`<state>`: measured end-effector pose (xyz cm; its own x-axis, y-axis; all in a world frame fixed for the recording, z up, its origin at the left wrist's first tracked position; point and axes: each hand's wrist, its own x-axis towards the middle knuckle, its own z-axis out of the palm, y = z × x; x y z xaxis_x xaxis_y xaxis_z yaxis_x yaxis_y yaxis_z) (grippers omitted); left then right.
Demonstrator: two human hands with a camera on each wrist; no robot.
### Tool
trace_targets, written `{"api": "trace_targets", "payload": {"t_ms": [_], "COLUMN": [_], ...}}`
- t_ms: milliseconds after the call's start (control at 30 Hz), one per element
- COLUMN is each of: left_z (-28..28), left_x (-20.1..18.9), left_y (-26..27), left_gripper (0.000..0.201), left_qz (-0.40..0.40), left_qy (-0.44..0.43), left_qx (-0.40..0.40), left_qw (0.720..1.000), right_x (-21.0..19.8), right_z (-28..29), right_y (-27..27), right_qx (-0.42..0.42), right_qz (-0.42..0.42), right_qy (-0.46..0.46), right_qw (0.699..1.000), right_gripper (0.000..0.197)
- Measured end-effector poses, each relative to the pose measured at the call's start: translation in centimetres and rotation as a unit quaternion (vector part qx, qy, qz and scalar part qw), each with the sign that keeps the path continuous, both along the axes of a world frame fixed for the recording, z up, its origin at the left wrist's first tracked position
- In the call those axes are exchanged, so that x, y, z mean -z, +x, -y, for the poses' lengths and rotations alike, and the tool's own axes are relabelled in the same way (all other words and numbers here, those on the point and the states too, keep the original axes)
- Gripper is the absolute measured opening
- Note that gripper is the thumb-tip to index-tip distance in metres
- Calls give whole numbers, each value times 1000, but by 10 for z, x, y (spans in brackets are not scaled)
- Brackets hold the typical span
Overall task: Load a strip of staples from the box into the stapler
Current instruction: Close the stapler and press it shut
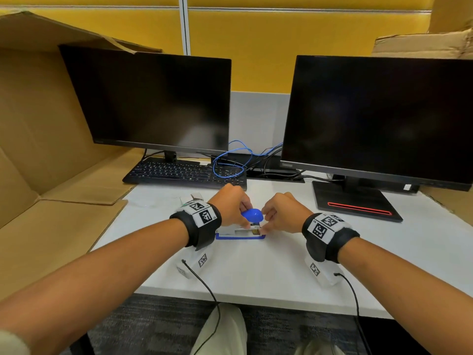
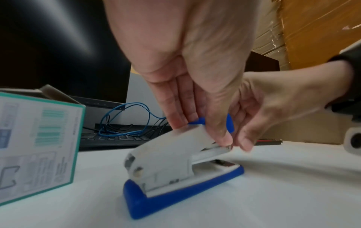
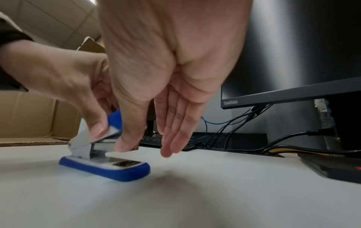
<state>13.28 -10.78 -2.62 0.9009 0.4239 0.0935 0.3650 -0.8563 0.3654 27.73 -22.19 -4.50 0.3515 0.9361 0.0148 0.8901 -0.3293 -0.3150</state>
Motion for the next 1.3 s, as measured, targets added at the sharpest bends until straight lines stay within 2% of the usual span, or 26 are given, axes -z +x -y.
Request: {"api": "trace_targets", "payload": {"t_ms": [67,167,267,333,467,533,633,700,800,1100,1300], "left_z": [2,1,-7,-14,-35,-48,-68,-80,-92,-119,-146], "left_x": [6,12,11,6,-4,-7,-11,-11,-4,0,-4], "left_y": [3,4,1,-6,-32,-46,-59,-66,-75,-98,-122], "left_gripper": [41,44,62,67,43,33,25,25,20,18,21], "left_qz": [-3,5,-2,-7,-9,4,13,-15,-56,-51,-72], "left_qy": [8,11,-8,-6,71,112,107,95,94,94,84], "left_qx": [1,-2,0,9,-3,-44,-122,-151,-147,-140,-175], "left_qw": [1000,1000,1000,1000,997,993,987,984,983,984,978], "right_x": [-4,-10,-11,-11,-12,-12,-12,-11,-11,-10,-7], "right_z": [2,2,-1,-3,-6,-8,-14,-18,-26,-58,-86], "right_y": [3,4,-1,-5,-9,-10,-14,-18,-27,-59,-92], "right_qx": [-4,-21,-50,-77,-98,-98,-101,-104,-114,-153,-192], "right_qz": [-16,-53,-66,-47,-30,-33,-41,-46,-54,-64,-79], "right_qy": [12,46,74,77,78,75,77,83,77,82,87], "right_qw": [1000,997,994,993,992,992,991,990,989,983,974], "right_gripper": [62,57,46,35,22,22,22,21,21,21,21]}}
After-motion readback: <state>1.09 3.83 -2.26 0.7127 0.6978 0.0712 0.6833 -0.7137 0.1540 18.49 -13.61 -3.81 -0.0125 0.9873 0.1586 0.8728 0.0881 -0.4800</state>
